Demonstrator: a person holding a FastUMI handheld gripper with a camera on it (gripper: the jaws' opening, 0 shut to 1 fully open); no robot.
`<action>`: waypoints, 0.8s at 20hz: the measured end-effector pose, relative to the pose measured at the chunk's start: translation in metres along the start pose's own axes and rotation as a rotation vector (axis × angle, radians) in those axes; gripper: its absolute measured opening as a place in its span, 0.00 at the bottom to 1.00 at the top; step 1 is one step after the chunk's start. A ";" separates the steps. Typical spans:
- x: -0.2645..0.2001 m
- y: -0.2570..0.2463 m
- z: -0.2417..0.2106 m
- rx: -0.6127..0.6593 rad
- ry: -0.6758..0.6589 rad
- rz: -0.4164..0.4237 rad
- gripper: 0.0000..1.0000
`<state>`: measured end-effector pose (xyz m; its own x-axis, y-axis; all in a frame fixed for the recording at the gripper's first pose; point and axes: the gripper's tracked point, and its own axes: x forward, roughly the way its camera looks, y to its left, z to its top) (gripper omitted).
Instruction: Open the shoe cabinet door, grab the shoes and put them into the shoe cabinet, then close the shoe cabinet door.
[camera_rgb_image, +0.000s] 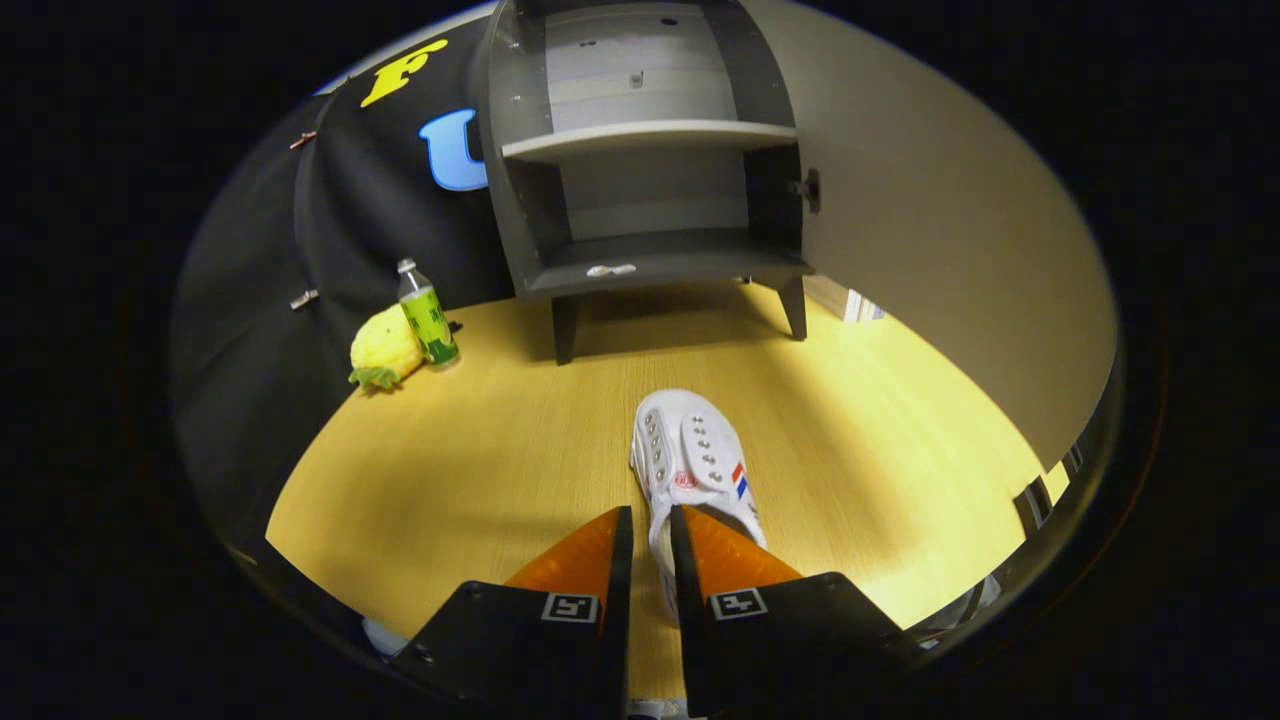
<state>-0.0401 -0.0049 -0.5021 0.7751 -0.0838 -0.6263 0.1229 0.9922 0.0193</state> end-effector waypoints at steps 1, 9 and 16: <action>0.007 0.000 -0.007 -0.005 0.018 -0.007 0.26; 0.046 -0.012 -0.017 -0.036 0.052 -0.053 0.26; 0.075 -0.006 -0.007 -0.020 0.030 -0.039 0.25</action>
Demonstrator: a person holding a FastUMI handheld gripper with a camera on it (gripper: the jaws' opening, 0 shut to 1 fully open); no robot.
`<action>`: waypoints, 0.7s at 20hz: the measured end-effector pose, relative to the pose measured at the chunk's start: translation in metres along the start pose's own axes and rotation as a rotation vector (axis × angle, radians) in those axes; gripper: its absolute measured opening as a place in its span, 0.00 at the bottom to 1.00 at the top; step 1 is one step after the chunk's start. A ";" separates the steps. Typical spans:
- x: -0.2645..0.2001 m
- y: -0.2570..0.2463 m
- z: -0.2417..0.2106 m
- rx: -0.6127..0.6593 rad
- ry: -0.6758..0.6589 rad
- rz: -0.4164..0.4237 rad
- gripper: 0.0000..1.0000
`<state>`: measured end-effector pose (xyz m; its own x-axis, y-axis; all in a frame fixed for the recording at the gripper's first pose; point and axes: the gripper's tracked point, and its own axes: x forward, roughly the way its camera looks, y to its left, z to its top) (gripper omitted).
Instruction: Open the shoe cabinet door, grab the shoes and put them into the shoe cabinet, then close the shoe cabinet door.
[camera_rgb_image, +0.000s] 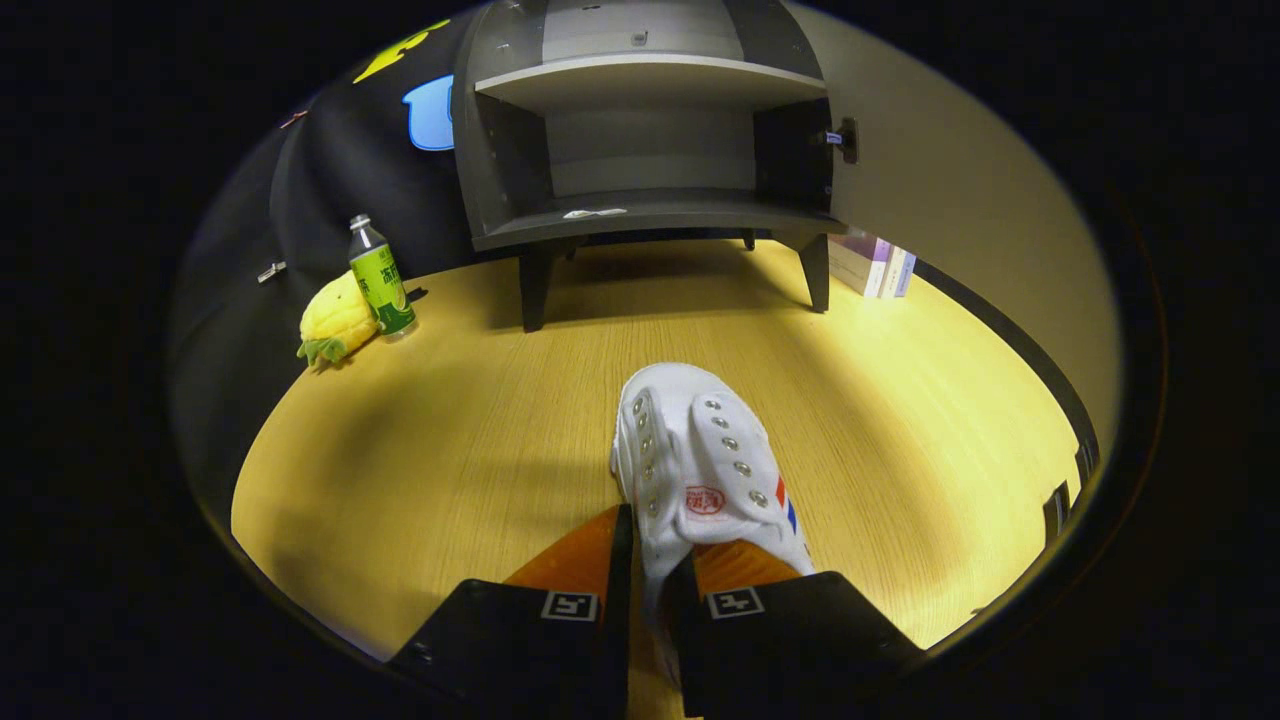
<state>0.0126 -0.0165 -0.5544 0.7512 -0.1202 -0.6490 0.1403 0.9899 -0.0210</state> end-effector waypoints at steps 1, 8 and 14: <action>0.001 -0.002 0.001 0.000 -0.003 -0.012 0.25; 0.003 -0.001 0.004 0.018 -0.034 0.021 0.07; 0.002 0.000 0.005 -0.028 0.015 0.051 0.05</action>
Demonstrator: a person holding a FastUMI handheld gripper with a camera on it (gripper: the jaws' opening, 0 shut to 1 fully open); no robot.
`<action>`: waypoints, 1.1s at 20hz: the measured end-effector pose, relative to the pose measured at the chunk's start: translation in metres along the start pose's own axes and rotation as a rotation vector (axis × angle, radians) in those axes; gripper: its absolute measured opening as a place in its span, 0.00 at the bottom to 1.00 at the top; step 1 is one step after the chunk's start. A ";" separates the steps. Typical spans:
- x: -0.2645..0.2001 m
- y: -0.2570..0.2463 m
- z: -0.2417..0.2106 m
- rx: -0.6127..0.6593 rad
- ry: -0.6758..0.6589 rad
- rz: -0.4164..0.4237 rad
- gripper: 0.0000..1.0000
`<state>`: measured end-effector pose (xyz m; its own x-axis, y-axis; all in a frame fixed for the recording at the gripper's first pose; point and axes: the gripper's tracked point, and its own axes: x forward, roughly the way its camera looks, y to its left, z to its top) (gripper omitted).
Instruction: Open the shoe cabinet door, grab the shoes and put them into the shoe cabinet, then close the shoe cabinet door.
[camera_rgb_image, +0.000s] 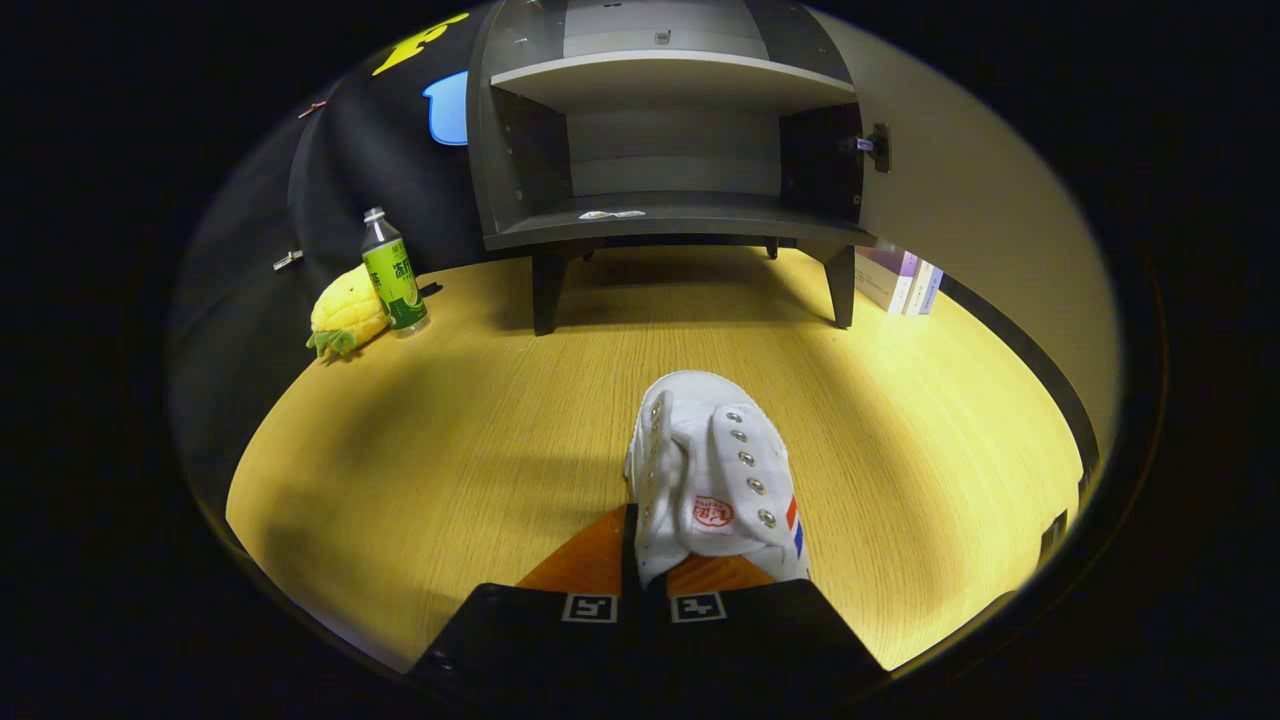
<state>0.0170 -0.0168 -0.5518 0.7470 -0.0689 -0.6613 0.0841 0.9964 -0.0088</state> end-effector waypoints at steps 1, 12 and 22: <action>0.000 -0.002 0.003 0.008 0.009 0.001 0.05; -0.084 0.001 0.147 0.003 -0.167 0.002 0.05; -0.116 0.015 0.306 -0.037 -0.337 0.010 0.04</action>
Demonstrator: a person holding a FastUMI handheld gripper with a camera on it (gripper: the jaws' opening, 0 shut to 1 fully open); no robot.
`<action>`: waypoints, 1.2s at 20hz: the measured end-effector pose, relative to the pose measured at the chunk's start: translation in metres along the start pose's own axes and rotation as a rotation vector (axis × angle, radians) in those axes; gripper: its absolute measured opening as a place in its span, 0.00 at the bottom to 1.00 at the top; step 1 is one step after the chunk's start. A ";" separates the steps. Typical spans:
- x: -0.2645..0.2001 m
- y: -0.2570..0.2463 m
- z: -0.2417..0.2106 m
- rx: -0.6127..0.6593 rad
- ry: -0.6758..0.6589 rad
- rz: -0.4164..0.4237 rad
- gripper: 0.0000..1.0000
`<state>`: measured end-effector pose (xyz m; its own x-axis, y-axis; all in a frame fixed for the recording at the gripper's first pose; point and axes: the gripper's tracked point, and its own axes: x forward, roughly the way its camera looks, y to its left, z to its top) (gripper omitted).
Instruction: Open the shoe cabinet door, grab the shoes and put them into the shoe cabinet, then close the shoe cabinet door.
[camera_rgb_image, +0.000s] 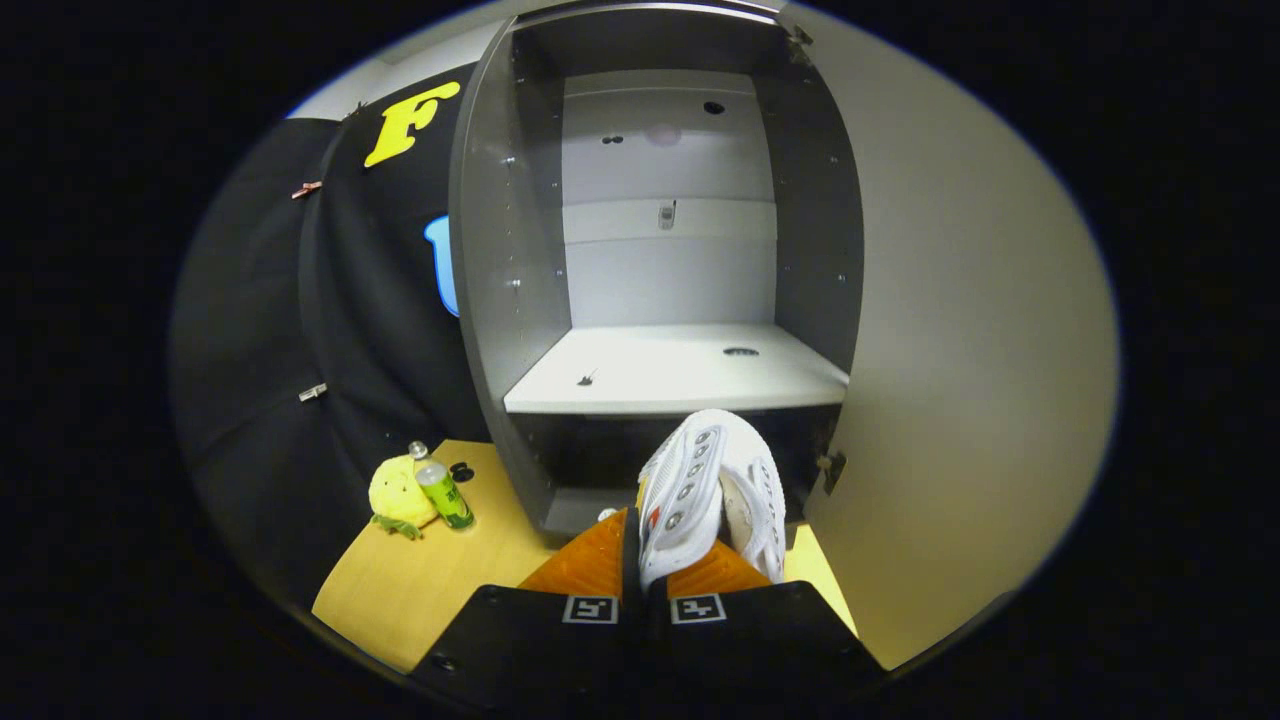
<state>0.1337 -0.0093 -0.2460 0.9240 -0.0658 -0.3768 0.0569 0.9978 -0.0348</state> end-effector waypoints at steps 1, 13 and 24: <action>0.010 -0.001 0.010 -0.010 -0.004 0.003 0.04; 0.152 -0.017 0.161 -0.116 -0.167 0.046 0.04; 0.263 -0.026 0.134 -0.106 -0.042 0.071 0.04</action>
<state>0.4259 -0.0512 -0.2201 0.9392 0.0075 -0.3432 -0.0475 0.9930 -0.1083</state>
